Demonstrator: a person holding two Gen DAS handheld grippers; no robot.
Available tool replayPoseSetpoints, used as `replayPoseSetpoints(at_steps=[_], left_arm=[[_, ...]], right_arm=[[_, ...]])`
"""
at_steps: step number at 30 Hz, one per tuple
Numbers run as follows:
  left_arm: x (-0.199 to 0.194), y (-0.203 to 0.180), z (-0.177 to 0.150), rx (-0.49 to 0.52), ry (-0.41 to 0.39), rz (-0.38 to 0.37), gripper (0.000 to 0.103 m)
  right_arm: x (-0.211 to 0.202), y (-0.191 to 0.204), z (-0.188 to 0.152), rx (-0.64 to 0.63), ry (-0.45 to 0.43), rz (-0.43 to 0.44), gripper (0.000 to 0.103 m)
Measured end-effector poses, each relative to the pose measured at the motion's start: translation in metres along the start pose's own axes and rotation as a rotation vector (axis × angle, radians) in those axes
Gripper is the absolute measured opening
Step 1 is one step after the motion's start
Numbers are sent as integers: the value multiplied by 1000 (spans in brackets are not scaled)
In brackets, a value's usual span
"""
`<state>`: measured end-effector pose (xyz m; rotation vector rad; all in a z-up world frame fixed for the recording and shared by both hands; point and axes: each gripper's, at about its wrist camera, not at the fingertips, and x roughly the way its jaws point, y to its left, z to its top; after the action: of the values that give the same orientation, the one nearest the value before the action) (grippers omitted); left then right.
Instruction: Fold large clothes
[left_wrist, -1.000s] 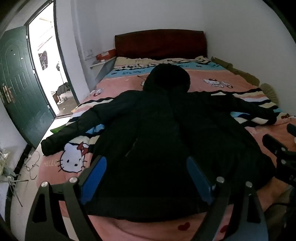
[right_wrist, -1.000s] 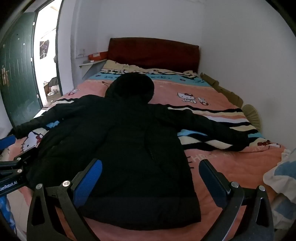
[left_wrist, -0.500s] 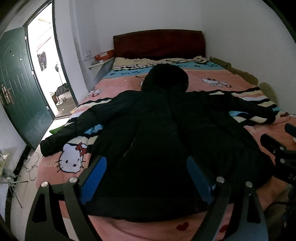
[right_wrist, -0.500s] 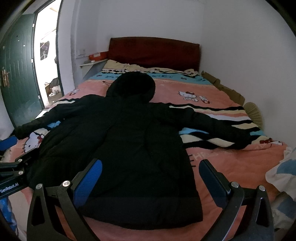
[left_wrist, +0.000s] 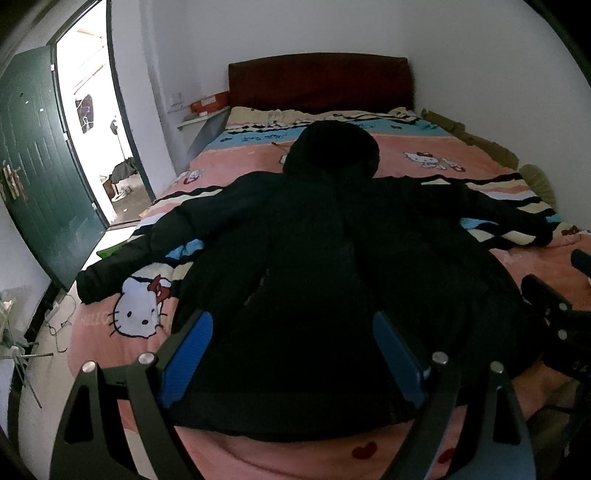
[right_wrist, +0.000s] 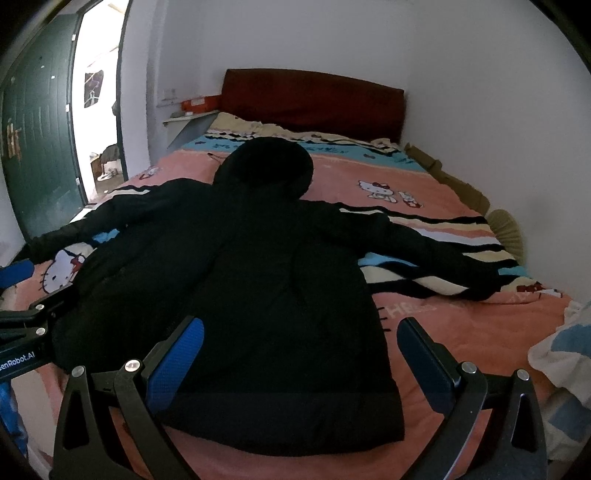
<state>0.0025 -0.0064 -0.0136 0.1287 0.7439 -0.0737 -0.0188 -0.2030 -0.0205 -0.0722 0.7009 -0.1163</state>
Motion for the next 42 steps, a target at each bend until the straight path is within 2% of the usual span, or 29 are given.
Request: replayPoseSetpoints(at_steps=[14, 21, 29, 36, 42], left_arm=[[7, -4, 2, -20, -12, -21, 89], [17, -11, 8, -4, 10, -17, 89], [16, -12, 16, -8, -16, -8, 89], [26, -15, 20, 14, -3, 4, 89], [40, -19, 21, 43, 50, -23, 89]], right_arm=[[11, -5, 2, 18, 18, -12, 103], [19, -12, 3, 30, 29, -9, 103], [25, -15, 19, 28, 13, 4, 103], [37, -15, 24, 23, 20, 21, 103], [55, -22, 26, 41, 40, 42, 103]])
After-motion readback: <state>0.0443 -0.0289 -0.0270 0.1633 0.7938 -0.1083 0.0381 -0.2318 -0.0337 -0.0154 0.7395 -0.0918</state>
